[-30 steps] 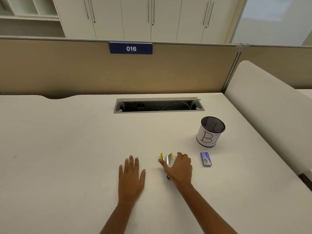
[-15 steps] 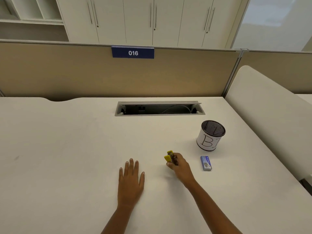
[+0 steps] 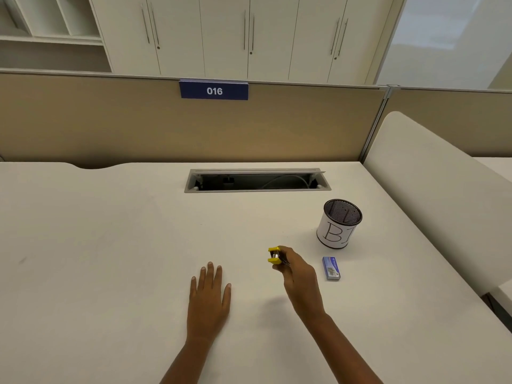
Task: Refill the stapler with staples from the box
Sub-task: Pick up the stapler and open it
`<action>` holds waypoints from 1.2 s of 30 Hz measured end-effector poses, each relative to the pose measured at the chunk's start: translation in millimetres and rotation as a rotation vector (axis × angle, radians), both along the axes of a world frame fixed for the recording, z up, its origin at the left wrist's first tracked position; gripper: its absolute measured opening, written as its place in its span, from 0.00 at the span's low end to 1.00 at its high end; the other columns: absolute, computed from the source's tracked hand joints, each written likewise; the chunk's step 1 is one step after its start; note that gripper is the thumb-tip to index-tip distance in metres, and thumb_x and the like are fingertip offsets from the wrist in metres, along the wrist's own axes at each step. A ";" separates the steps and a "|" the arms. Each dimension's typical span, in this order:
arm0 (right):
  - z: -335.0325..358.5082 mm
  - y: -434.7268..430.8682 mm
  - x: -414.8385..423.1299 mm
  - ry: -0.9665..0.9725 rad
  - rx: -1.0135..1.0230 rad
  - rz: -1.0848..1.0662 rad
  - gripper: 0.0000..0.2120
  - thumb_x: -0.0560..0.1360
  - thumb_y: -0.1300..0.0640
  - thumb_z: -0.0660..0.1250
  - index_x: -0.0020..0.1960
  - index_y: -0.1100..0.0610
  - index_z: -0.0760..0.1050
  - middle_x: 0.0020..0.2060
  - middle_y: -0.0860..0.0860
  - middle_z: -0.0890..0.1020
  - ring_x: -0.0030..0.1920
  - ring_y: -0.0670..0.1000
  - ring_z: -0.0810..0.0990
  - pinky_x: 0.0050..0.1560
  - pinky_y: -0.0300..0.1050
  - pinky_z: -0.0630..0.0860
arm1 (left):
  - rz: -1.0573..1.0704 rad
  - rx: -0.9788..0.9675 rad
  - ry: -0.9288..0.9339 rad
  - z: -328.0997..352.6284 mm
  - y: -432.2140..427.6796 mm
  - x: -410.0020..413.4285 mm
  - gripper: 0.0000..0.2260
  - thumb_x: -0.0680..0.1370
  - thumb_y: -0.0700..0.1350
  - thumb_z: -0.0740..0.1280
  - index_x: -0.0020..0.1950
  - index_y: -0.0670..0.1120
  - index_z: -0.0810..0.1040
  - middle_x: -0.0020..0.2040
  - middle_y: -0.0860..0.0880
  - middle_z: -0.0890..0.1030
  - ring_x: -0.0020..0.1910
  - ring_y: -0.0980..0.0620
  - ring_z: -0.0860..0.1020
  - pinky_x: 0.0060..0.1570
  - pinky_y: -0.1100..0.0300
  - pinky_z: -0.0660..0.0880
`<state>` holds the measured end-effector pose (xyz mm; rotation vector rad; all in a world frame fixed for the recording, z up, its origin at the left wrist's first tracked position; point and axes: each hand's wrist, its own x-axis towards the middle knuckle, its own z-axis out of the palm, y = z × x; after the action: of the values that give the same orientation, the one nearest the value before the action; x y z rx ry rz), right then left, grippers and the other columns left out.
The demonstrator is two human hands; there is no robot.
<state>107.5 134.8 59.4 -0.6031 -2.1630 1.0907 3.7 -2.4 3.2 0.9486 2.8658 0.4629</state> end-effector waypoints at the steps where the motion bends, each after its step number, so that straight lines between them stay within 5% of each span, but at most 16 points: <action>1: 0.7 -0.1 -0.7 0.004 0.002 0.000 0.15 0.73 0.76 0.59 0.56 0.66 0.75 0.47 0.53 0.80 0.44 0.49 0.79 0.45 0.19 0.71 | -0.004 -0.005 0.005 -0.3 -0.3 0.2 0.38 0.80 0.55 0.33 0.56 0.38 0.81 0.56 0.38 0.82 0.53 0.39 0.82 0.61 0.50 0.63; 6: 13.1 1.7 -3.1 0.075 -0.121 0.024 0.17 0.72 0.73 0.65 0.58 0.59 0.75 0.48 0.50 0.82 0.47 0.45 0.82 0.49 0.26 0.75 | 0.005 0.004 -0.035 -0.7 -2.4 0.0 0.39 0.80 0.55 0.33 0.56 0.39 0.81 0.57 0.39 0.82 0.54 0.40 0.82 0.52 0.45 0.77; 8: 18.1 2.0 -2.5 0.054 -0.091 0.062 0.18 0.72 0.71 0.66 0.59 0.58 0.74 0.49 0.49 0.81 0.49 0.42 0.81 0.52 0.31 0.76 | 0.022 0.034 -0.051 -1.0 -1.1 0.6 0.41 0.78 0.57 0.31 0.60 0.38 0.79 0.61 0.38 0.79 0.58 0.38 0.79 0.57 0.41 0.74; 12: 19.0 0.7 -2.1 0.034 -0.068 0.043 0.17 0.73 0.75 0.59 0.57 0.62 0.76 0.47 0.47 0.80 0.43 0.33 0.79 0.47 0.22 0.73 | 0.025 0.064 -0.032 -1.3 -1.6 0.5 0.41 0.78 0.58 0.31 0.60 0.38 0.78 0.61 0.37 0.79 0.59 0.38 0.78 0.58 0.41 0.73; 16: 20.6 3.7 -4.1 0.018 -0.195 0.057 0.15 0.72 0.73 0.64 0.55 0.60 0.77 0.42 0.44 0.81 0.40 0.29 0.78 0.43 0.19 0.71 | -0.005 0.037 -0.009 -0.1 -1.9 -0.4 0.38 0.80 0.55 0.34 0.55 0.38 0.81 0.56 0.38 0.82 0.53 0.40 0.82 0.54 0.46 0.76; 19: 20.0 5.0 -2.9 0.019 -0.284 0.046 0.15 0.71 0.71 0.66 0.55 0.58 0.76 0.40 0.41 0.81 0.41 0.34 0.80 0.44 0.22 0.73 | -0.003 0.017 0.004 -3.3 -2.3 -1.5 0.38 0.80 0.54 0.34 0.55 0.39 0.82 0.56 0.39 0.83 0.53 0.41 0.82 0.48 0.44 0.78; 22: 19.7 6.6 -1.2 0.034 -0.329 -0.013 0.10 0.72 0.70 0.64 0.50 0.60 0.77 0.38 0.51 0.82 0.39 0.47 0.80 0.47 0.34 0.75 | -0.006 -0.005 0.013 -6.5 -3.2 -2.5 0.38 0.80 0.54 0.34 0.55 0.39 0.82 0.55 0.39 0.83 0.53 0.41 0.82 0.48 0.45 0.79; 24: 23.0 10.8 -0.5 0.018 -0.524 0.032 0.06 0.74 0.69 0.62 0.48 0.63 0.76 0.36 0.54 0.81 0.36 0.49 0.80 0.45 0.41 0.77 | -0.005 -0.011 0.013 -6.3 -2.7 -3.5 0.38 0.80 0.54 0.34 0.55 0.39 0.82 0.55 0.39 0.83 0.52 0.41 0.82 0.48 0.45 0.79; 28: 27.2 6.5 4.2 0.123 -1.249 0.312 0.13 0.79 0.59 0.54 0.53 0.64 0.75 0.41 0.54 0.86 0.39 0.49 0.85 0.40 0.40 0.83 | -0.021 -0.002 -0.025 -4.0 -1.4 -3.7 0.34 0.81 0.54 0.36 0.59 0.39 0.79 0.60 0.37 0.80 0.58 0.40 0.79 0.55 0.43 0.76; 30: 25.8 4.2 7.4 0.190 -1.415 0.366 0.18 0.80 0.56 0.51 0.54 0.65 0.75 0.44 0.57 0.86 0.43 0.53 0.85 0.42 0.43 0.83 | -0.010 0.111 -0.011 -10.3 1.7 -5.2 0.23 0.82 0.51 0.45 0.70 0.42 0.68 0.72 0.40 0.66 0.72 0.44 0.66 0.71 0.50 0.60; 32: 23.9 3.5 9.0 0.208 -1.482 0.372 0.20 0.80 0.55 0.50 0.54 0.65 0.76 0.46 0.59 0.86 0.44 0.55 0.85 0.41 0.44 0.83 | 0.031 0.322 -0.204 -10.8 5.8 -6.1 0.19 0.82 0.47 0.52 0.72 0.45 0.64 0.76 0.45 0.61 0.76 0.50 0.56 0.74 0.56 0.49; 36: 17.6 -0.6 7.9 0.183 -1.471 0.334 0.19 0.81 0.55 0.49 0.54 0.64 0.75 0.45 0.61 0.86 0.44 0.56 0.85 0.40 0.43 0.84 | 0.057 0.742 -0.472 19.1 20.8 8.2 0.14 0.81 0.44 0.55 0.62 0.45 0.76 0.63 0.48 0.78 0.64 0.53 0.73 0.62 0.64 0.64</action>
<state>115.5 134.1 77.0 -0.6535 -0.9793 2.7342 11.9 18.4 22.3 0.6818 2.2914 1.5783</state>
